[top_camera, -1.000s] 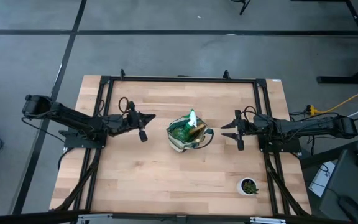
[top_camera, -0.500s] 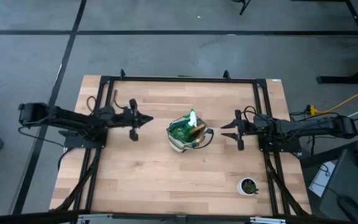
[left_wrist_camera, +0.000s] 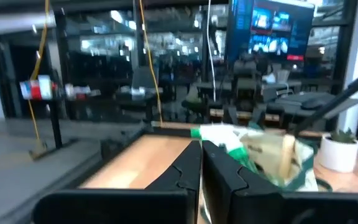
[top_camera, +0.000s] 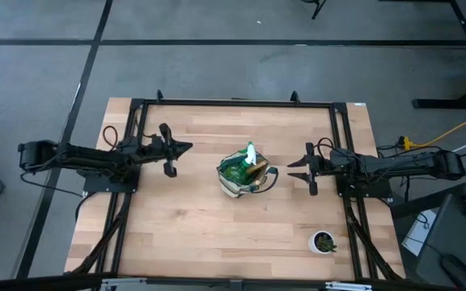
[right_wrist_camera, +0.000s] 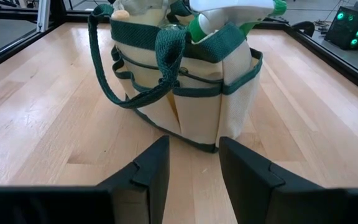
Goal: Pick & Place Garden tools in Gardening bag
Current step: Return to Home Position
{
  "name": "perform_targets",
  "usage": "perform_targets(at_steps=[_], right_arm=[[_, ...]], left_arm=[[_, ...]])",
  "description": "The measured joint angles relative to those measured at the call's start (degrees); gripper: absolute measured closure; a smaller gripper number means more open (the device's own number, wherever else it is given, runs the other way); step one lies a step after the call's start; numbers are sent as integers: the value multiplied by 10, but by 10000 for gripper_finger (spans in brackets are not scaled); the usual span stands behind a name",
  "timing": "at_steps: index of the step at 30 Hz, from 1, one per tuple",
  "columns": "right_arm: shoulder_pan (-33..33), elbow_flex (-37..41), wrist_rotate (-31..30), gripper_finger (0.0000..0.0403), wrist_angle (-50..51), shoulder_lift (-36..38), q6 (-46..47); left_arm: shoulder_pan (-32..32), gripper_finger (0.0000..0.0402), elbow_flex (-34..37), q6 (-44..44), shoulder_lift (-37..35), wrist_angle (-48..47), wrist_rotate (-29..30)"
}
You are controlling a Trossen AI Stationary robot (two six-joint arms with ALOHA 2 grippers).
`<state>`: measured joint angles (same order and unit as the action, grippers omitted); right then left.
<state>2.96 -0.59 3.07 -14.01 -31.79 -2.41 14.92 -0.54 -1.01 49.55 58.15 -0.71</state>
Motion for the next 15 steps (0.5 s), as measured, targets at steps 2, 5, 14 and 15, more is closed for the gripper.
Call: perform_targets(at_steps=[2,5,14,15], right_arm=[[0,0,0,259,1,0,0],[0,0,0,259,1,0,0],[0,0,0,259,1,0,0],[0,0,0,259,1,0,0]], left_arm=[[0,394,0,15,-30,-15,3],[0,395,0,16,-85,-81,38],[0,391,0,4,-251,-247,58],[0,392,0,5,-268,-259,57]])
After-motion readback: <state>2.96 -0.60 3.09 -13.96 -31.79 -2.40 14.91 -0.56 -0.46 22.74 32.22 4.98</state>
